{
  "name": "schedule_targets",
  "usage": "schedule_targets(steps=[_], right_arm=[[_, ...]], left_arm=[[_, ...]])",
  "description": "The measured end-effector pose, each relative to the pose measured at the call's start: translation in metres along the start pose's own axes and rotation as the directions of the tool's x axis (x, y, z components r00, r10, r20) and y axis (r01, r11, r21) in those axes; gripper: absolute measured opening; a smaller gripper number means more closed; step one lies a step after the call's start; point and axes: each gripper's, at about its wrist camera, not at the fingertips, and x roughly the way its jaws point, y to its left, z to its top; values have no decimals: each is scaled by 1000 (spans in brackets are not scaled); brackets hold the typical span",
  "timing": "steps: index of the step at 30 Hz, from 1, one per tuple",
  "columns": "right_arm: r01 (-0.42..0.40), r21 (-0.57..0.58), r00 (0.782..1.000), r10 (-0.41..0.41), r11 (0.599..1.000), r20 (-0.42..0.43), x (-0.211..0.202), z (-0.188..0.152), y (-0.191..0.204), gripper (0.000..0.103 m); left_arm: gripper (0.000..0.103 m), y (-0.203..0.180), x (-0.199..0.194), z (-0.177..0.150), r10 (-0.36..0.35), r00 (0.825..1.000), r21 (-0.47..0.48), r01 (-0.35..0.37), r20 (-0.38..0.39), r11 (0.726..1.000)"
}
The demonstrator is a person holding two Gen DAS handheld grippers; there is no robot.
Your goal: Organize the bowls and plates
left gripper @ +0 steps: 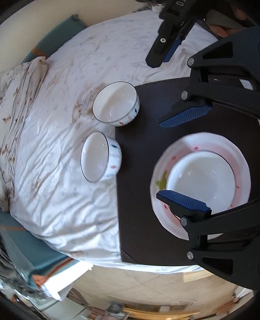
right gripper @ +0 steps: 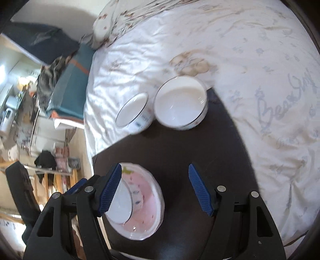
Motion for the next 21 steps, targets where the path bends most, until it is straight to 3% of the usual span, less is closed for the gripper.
schedule_targets(steps=[10,17,21], right_arm=[[57,106,998,-61,993,34,15,39,-44,72],[27,204,1000,-29,979,5,50,55,-72,71],[15,232,1000,-11,973,-19,72,61,-72,50]], left_arm=[[62,-25,52,30,6,998,-19,-7,-66,1000],[62,-42,99,45,-3,992,-32,-1,-128,999],[55,-58,116,61,-12,992,-18,9,-129,1000]])
